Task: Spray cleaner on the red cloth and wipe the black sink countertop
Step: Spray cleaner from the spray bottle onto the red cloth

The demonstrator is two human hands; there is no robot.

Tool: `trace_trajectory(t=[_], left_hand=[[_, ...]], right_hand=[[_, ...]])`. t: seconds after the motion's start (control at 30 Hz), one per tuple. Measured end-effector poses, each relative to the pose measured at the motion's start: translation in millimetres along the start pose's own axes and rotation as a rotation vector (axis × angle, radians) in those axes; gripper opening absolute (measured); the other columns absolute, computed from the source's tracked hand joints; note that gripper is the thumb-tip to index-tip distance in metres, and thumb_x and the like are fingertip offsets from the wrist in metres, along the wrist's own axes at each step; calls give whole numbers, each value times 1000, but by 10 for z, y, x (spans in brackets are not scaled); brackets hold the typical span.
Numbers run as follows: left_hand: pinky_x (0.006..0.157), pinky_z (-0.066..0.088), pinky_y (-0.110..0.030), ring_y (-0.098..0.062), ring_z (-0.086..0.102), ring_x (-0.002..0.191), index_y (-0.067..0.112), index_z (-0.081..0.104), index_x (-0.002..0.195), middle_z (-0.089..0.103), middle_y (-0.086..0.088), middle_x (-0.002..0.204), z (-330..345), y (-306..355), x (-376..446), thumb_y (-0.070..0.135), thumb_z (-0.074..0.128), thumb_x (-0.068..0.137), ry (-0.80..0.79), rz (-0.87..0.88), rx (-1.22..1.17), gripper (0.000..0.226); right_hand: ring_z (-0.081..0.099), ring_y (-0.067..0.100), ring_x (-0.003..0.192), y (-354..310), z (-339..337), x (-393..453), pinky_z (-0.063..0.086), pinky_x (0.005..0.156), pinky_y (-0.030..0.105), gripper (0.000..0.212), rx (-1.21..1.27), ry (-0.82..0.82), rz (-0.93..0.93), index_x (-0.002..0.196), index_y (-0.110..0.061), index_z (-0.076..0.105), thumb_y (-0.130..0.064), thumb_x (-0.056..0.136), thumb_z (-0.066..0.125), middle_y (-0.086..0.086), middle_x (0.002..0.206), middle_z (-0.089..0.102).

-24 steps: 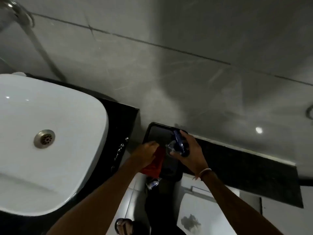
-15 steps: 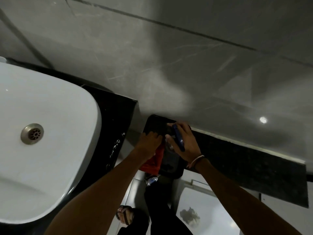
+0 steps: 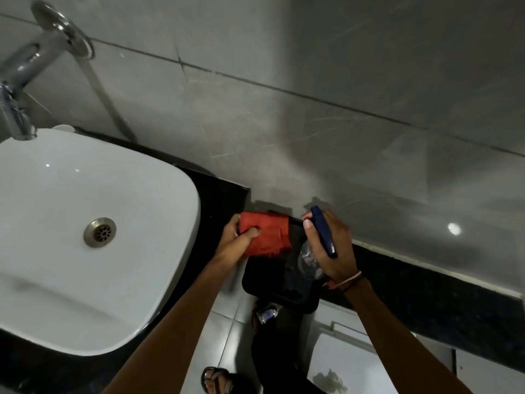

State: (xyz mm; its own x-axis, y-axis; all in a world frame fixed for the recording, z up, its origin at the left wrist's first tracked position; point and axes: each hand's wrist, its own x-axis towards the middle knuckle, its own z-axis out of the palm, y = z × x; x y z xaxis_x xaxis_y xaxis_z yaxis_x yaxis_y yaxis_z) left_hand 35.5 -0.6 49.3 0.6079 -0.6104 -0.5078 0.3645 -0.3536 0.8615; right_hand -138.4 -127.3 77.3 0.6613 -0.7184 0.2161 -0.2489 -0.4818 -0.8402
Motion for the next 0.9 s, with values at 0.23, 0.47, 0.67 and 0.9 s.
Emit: trace_trajectory(t=[0.23,0.47,0.67,0.9], left_hand=[[73,65,-38,-23,77,75,9,68,104,79,-13,88,75,203,-138,-4,57,92,-122,-153,-576,21],[75,65,-37,-25,78,81,11,68,105,80,-13,91,100,181,-189,-3,57,91,-163,-174,-604,23],[71,66,-36,-23,78,79,13,69,102,78,-13,92,129,200,-210,-3,58,91,-151,-172,-553,22],[61,63,-23,-16,75,78,3,58,126,71,-18,112,100,219,-255,-4,75,80,3,-108,-301,50]], right_hand=[[59,23,73,-141,4,-301,48,73,31,19,-305,-127,-194,86,-9,63,-24,98,61,12,74,65],[58,30,60,-41,69,-534,54,65,42,40,-384,-61,-134,68,-6,62,-32,98,59,11,60,61],[62,24,62,64,74,-537,57,60,42,45,-404,-13,-14,80,-8,65,-46,99,49,8,70,66],[69,27,67,379,51,-459,58,59,36,43,-436,92,234,102,-9,63,-51,96,57,8,84,70]])
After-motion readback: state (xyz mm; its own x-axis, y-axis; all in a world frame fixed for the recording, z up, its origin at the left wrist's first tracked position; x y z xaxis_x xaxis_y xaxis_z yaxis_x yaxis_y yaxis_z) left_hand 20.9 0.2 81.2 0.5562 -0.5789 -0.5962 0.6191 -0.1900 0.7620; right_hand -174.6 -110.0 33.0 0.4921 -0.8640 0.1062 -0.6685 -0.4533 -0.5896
